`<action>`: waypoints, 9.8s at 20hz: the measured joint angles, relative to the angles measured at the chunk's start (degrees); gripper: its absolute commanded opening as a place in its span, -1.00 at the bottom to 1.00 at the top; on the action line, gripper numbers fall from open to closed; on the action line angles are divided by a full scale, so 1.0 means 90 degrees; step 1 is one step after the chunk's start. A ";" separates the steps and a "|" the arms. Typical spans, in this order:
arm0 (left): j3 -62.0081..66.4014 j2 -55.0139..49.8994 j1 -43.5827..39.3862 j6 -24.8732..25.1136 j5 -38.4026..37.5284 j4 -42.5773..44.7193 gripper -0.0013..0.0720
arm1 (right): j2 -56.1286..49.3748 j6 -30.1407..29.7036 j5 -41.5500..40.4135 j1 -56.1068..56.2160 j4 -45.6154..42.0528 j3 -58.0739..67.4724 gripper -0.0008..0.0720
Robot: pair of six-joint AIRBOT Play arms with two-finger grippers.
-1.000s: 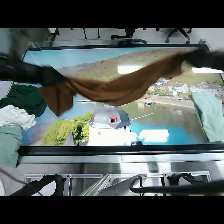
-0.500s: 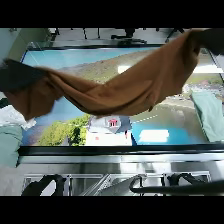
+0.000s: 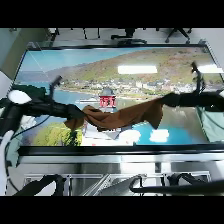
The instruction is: Fold the shirts.
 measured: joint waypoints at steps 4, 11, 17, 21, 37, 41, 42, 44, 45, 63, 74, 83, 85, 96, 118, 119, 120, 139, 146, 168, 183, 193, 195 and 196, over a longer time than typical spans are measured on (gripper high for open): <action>-0.0556 -0.0896 0.0255 0.0182 0.0143 -0.0022 0.94 | -0.0005 -0.0027 -0.0403 0.0002 -0.0607 -0.0954 -0.92; -0.1418 -0.1270 0.0852 0.0248 0.0100 -0.0019 0.94 | -0.0202 -0.0051 -0.0848 0.0005 -0.0957 -0.1343 -0.92; -0.1843 -0.0971 0.0673 0.0253 0.1124 -0.0187 -0.25 | -0.0359 -0.0163 -0.0996 0.0012 -0.1001 -0.1379 -0.92; -0.1673 -0.0719 0.0520 0.0233 0.1736 -0.0240 -0.91 | -0.0381 -0.0211 -0.1018 0.0012 -0.1025 -0.1382 -0.92; -0.1627 -0.0209 0.1127 0.0219 0.1234 0.0590 0.48 | -0.0381 -0.0257 -0.1001 0.0012 -0.0920 -0.1382 -0.92; -0.1957 -0.0209 0.1756 0.0221 0.1229 0.0624 0.49 | -0.0381 -0.0257 -0.1003 0.0012 -0.0901 -0.1382 -0.92; -0.2013 -0.0209 0.1824 0.0233 0.1326 0.0583 0.48 | -0.0381 -0.0257 -0.1010 0.0012 -0.0901 -0.1382 -0.92; -0.2084 -0.0209 0.1843 0.0299 0.1552 0.0410 0.48 | -0.0381 -0.0257 -0.1015 0.0012 -0.0901 -0.1382 -0.92; -0.2103 -0.0206 0.1802 0.0338 0.1698 0.0330 0.48 | -0.0381 -0.0257 -0.1018 0.0012 -0.0901 -0.1382 -0.92; -0.1151 -0.0425 0.1749 0.0151 0.0580 0.0566 0.48 | -0.0381 -0.0306 -0.1064 0.0012 -0.0911 -0.1382 -0.92; -0.2346 -0.0673 0.0845 0.0219 0.2108 -0.0299 0.48 | -0.0381 -0.0306 -0.1059 0.0012 -0.0908 -0.1382 -0.92; -0.1722 -0.1059 0.0406 0.0338 0.3422 -0.0668 -0.92 | -0.0381 -0.0306 -0.1047 0.0012 -0.0906 -0.1382 -0.92; -0.1668 -0.1061 0.0396 0.0386 0.3619 -0.0695 -0.92 | -0.0381 -0.0306 -0.1047 0.0012 -0.0906 -0.1382 -0.92; 0.1897 0.1880 0.0719 0.0549 0.2567 -0.0719 -0.92 | 0.0352 -0.0670 -0.0253 -0.0498 0.1018 0.2871 -0.92; 0.4267 -0.2013 0.0573 0.0631 0.2135 0.0165 -0.92 | -0.2953 -0.1360 -0.1430 -0.0391 0.1350 0.3563 -0.92; 0.4452 -0.2548 0.0461 0.0646 0.2205 0.0160 -0.91 | -0.3356 -0.1409 -0.1741 -0.0279 0.1440 0.3473 -0.92; 0.4721 -0.3099 0.0367 0.0641 0.2246 0.0151 -0.90 | -0.3713 -0.1462 -0.2042 -0.0189 0.1520 0.3434 -0.72; 0.1151 -0.2074 0.1987 -0.0517 -0.0185 0.1843 0.83 | -0.2960 0.0136 0.0544 -0.2361 -0.1843 0.2176 0.23; -0.1819 -0.1360 0.1695 -0.0503 0.0901 0.1661 0.82 | -0.2888 0.0010 0.0614 -0.2543 -0.2130 0.0996 0.25; 0.0901 -0.0185 0.1071 -0.0172 0.0925 0.1056 -0.92 | -0.2560 -0.0930 0.0930 -0.1183 0.0525 0.1331 -0.92; 0.6091 0.2540 0.3155 -0.0940 0.0478 -0.0155 -0.92 | 0.0605 -0.0313 -0.0641 -0.2348 0.0838 0.6181 -0.92; 0.2888 -0.0287 0.1076 -0.0143 0.1192 0.0563 -0.92 | -0.2297 -0.0945 -0.0403 -0.0942 0.1073 0.3213 -0.92; 0.2754 -0.1202 0.0797 -0.0180 0.1435 0.0950 -0.92 | -0.3087 -0.1018 -0.0629 -0.0758 0.1008 0.3016 -0.92; 0.2771 -0.1613 0.0741 -0.0262 0.1523 0.1078 -0.92 | -0.3461 -0.1020 -0.0670 -0.0731 0.1003 0.3050 -0.92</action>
